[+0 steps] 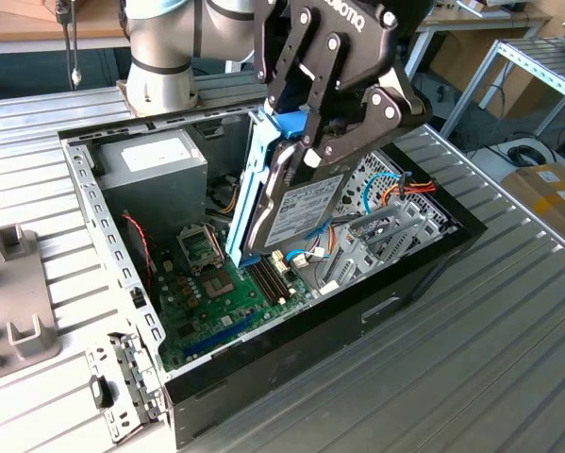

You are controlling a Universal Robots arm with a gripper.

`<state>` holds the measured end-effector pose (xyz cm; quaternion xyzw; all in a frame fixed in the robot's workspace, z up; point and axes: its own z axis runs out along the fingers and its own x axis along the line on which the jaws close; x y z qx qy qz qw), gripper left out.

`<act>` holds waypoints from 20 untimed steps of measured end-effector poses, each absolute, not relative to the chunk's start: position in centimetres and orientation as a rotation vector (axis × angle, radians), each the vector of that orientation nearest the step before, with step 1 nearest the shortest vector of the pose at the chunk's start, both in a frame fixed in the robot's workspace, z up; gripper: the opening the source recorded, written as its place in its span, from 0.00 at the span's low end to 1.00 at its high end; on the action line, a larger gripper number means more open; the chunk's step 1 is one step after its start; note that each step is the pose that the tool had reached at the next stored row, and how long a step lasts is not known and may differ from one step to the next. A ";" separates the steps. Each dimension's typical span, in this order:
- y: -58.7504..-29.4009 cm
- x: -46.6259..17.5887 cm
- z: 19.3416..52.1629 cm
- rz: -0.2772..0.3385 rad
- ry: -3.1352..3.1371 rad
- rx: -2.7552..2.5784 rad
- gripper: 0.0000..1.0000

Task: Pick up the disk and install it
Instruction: 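Pick up the disk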

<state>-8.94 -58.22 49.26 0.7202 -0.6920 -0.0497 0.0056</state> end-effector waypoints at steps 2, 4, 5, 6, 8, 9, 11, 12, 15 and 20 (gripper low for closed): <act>-58.6 -8.7 49.2 -0.163 -2.168 2.257 0.37; -58.9 -8.5 49.1 -0.169 -2.170 2.259 0.37; -59.0 -8.4 49.1 -0.172 -2.171 2.260 0.37; -59.1 -8.3 49.1 -0.175 -2.171 2.261 0.37; -59.3 -8.0 49.1 -0.180 -2.172 2.262 0.37; -59.4 -7.9 49.1 -0.181 -2.172 2.263 0.37; -59.5 -7.7 49.0 -0.184 -2.172 2.263 0.37; -59.6 -7.5 49.0 -0.184 -2.172 2.262 0.37; -59.7 -6.8 49.0 -0.187 -2.171 2.261 0.37; -59.8 -5.8 48.9 -0.190 -2.170 2.260 0.37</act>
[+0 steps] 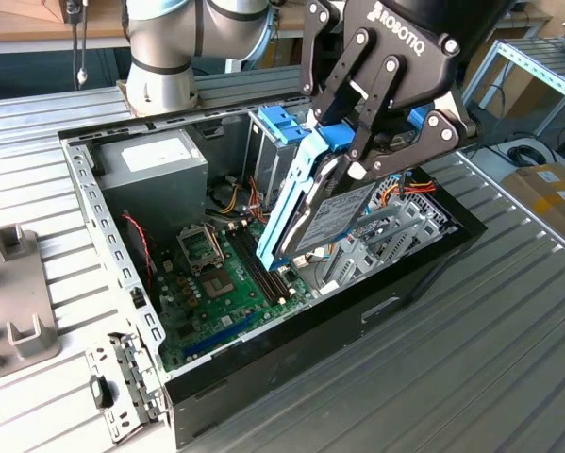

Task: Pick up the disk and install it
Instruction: 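Pick up the disk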

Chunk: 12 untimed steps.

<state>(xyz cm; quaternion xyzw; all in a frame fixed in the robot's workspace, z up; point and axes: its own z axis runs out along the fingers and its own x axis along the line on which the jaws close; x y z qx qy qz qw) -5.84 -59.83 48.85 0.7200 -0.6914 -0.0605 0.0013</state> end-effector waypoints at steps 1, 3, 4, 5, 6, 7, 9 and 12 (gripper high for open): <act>-59.8 -5.5 48.8 -0.191 -2.170 2.259 0.37; -59.8 -5.1 48.8 -0.192 -2.169 2.259 0.37; -59.8 -4.9 48.8 -0.192 -2.169 2.258 0.37; -59.8 -4.7 48.8 -0.193 -2.169 2.258 0.37; -59.8 -4.5 48.8 -0.193 -2.169 2.258 0.37; -59.8 -4.2 48.8 -0.194 -2.168 2.258 0.37; -59.8 -3.8 48.7 -0.195 -2.168 2.257 0.37; -59.8 -3.0 48.7 -0.197 -2.167 2.256 0.37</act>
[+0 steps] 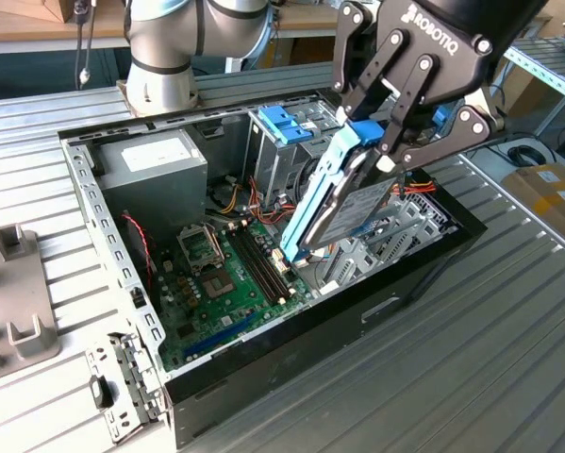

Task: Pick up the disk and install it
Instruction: 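Pick up the disk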

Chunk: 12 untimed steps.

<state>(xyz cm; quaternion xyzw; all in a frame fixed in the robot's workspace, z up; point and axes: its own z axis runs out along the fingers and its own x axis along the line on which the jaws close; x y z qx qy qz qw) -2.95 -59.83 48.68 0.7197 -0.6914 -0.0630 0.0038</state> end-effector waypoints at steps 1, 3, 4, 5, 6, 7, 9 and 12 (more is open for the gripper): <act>-59.8 -2.6 48.7 -0.198 -2.166 2.255 0.37; -59.8 -2.0 48.6 -0.200 -2.166 2.254 0.37; -59.8 -1.8 48.6 -0.200 -2.166 2.254 0.37; -59.8 -1.6 48.5 -0.201 -2.165 2.254 0.37; -59.8 -1.3 48.5 -0.202 -2.165 2.253 0.37; -59.8 -1.0 48.5 -0.202 -2.165 2.253 0.37; -59.8 -0.5 48.4 -0.204 -2.164 2.252 0.37; -59.8 0.5 48.3 -0.206 -2.163 2.251 0.37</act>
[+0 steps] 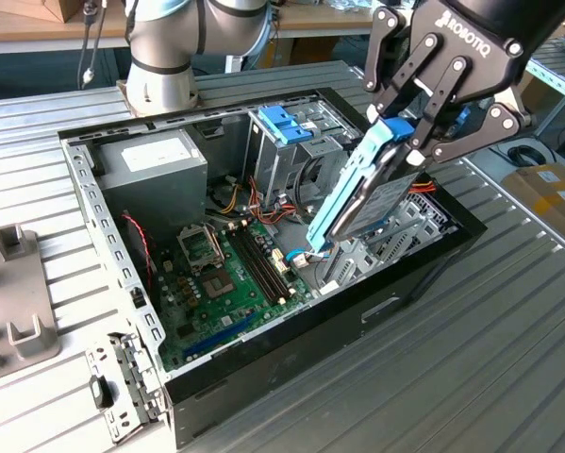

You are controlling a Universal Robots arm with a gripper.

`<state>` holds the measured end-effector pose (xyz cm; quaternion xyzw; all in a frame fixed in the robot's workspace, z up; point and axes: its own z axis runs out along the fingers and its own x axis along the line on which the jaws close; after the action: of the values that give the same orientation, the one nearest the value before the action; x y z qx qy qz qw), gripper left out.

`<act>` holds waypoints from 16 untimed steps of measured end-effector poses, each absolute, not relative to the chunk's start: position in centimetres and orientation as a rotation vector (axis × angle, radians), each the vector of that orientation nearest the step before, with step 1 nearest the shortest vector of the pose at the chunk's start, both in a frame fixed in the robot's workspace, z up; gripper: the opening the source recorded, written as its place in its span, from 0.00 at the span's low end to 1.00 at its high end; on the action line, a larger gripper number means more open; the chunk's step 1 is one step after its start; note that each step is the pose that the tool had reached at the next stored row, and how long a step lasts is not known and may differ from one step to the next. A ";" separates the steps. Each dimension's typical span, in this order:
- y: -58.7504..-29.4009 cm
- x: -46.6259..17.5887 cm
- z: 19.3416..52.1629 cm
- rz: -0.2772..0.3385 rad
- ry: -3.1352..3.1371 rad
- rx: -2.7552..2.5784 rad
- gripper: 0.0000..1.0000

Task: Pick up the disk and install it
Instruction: 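Pick up the disk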

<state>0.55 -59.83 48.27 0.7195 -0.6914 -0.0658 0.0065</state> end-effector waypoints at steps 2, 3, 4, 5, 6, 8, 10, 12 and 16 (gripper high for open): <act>-59.8 1.2 48.2 -0.207 -2.162 2.250 0.37; -59.8 1.4 48.2 -0.207 -2.162 2.250 0.37; -59.8 1.6 48.2 -0.208 -2.162 2.250 0.37; -59.8 1.8 48.2 -0.208 -2.162 2.250 0.37; -59.8 2.0 48.1 -0.208 -2.162 2.250 0.37; -59.8 2.4 48.1 -0.209 -2.162 2.249 0.37; -59.8 2.9 48.1 -0.210 -2.161 2.249 0.37; -59.8 3.3 48.0 -0.211 -2.161 2.248 0.37; -59.8 4.2 48.0 -0.212 -2.160 2.248 0.37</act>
<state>4.25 -59.76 47.97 0.7193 -0.6914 -0.0678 0.0084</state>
